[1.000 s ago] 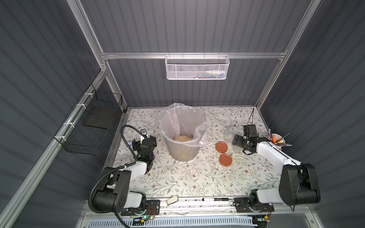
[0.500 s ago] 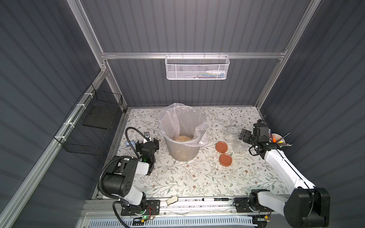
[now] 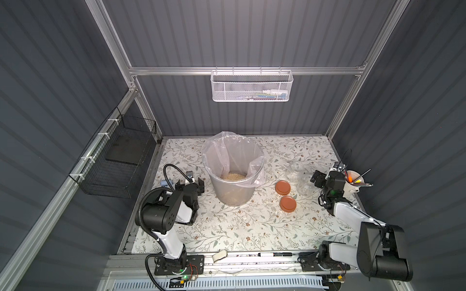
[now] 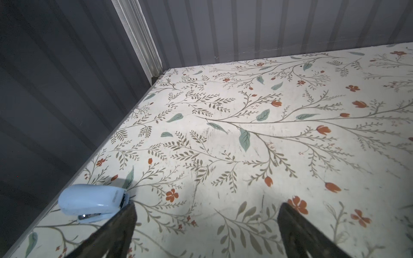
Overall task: Empty expired oatmeal from jars
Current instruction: Reset both arms
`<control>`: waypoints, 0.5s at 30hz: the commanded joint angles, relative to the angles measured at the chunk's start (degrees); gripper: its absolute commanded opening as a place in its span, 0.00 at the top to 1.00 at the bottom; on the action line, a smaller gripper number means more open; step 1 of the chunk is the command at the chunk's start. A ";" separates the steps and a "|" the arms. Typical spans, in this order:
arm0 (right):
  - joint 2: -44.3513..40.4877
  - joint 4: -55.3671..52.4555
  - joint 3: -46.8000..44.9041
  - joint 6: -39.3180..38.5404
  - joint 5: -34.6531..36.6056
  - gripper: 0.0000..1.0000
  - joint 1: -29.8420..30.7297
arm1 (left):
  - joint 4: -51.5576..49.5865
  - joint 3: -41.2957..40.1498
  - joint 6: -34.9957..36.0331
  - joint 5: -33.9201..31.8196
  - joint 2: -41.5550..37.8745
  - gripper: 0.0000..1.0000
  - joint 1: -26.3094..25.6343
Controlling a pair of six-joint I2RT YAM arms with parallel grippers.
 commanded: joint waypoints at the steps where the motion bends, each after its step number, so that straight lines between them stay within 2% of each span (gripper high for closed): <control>1: 2.40 12.45 -2.89 -0.98 -2.93 0.01 -0.16 | -0.42 1.37 0.77 0.81 -0.54 0.00 0.41; 3: 2.29 11.15 -2.51 -1.06 -4.76 0.01 -0.16 | 0.03 1.14 0.73 0.73 -0.49 0.00 0.47; 6: 6.21 22.10 -5.54 -2.35 -8.36 0.01 0.33 | -2.54 2.35 0.95 2.08 -0.62 0.00 0.63; 8: 6.59 21.15 -5.49 -4.16 -9.43 0.01 1.56 | -5.09 3.49 1.30 3.85 -0.71 0.00 1.07; 11: 11.79 33.47 -8.34 -5.36 -10.72 0.01 2.10 | -7.78 4.60 0.74 6.19 -1.11 0.00 2.14; 13: 9.57 27.44 -7.38 -5.47 -10.85 0.01 2.13 | -8.74 5.00 0.55 6.93 -1.15 0.00 2.51; 15: 11.36 30.38 -7.28 -5.42 -10.15 0.01 2.29 | -9.66 5.47 0.28 7.15 -1.15 0.00 2.77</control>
